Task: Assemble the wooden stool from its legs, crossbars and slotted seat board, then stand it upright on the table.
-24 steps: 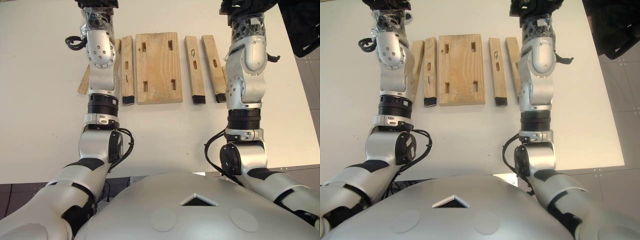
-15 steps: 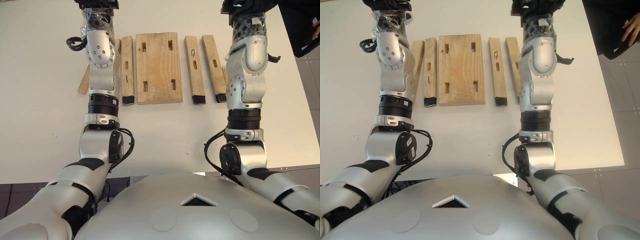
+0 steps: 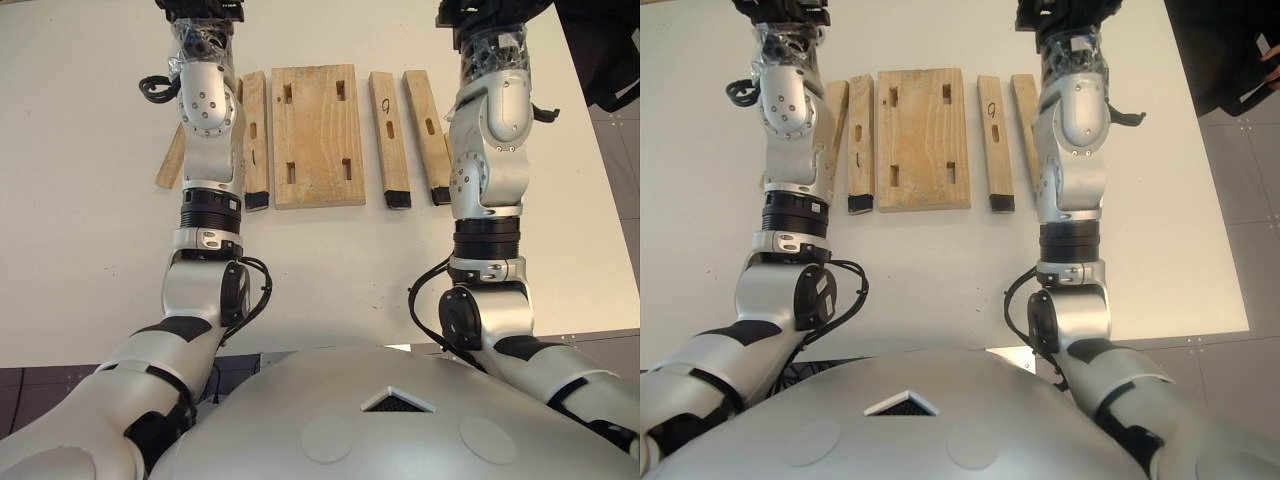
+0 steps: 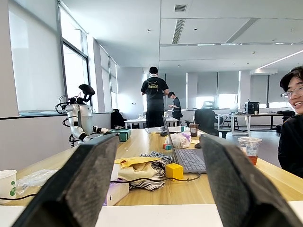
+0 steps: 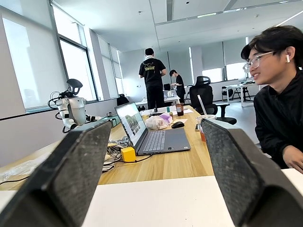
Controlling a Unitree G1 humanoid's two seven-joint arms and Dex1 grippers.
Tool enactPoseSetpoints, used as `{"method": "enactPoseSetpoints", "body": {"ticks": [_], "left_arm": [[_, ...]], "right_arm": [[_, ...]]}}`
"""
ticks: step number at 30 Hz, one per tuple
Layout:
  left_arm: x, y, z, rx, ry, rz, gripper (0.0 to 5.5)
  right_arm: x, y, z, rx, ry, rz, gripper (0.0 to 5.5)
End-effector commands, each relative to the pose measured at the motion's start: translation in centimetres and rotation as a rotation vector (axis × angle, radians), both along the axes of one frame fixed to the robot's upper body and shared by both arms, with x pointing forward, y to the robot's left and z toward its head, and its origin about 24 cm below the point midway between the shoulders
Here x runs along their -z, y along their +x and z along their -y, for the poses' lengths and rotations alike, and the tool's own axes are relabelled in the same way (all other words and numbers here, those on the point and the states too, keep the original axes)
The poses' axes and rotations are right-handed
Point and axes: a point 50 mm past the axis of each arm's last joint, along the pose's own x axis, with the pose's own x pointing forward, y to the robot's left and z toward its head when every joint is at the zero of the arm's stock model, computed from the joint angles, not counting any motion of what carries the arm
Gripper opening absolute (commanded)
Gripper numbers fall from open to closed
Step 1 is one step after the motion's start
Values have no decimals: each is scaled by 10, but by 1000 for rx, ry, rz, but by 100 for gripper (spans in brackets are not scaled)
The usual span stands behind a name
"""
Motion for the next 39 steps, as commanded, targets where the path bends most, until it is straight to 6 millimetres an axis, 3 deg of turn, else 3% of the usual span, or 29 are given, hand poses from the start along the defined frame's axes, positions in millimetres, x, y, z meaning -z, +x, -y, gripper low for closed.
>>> {"method": "enactPoseSetpoints", "body": {"ticks": [1,10,13,16,19,24,32,39], "left_arm": [[1,-1,-1,-5,6,-5,312],[3,-1,-2,-17,7,-18,312],[8,2,-8,-61,-25,-53,312],[15,-3,-8,18,-122,-86,312],[17,-7,-10,24,-119,-90,312],[22,-13,-20,-8,-102,-104,312],[24,-19,-23,-14,-87,-108,312],[27,-22,-23,-16,-88,-122,312]], "right_arm": [[-4,-1,-1,-6,-2,20,343],[4,-2,0,-3,-10,7,343],[11,0,11,22,-44,-17,343],[18,-10,34,12,-121,-35,343],[28,-28,60,15,-134,-83,343],[78,-89,89,-28,-231,-356,343],[120,-152,95,-86,-262,-651,343],[135,-166,93,-113,-263,-750,343]]}}
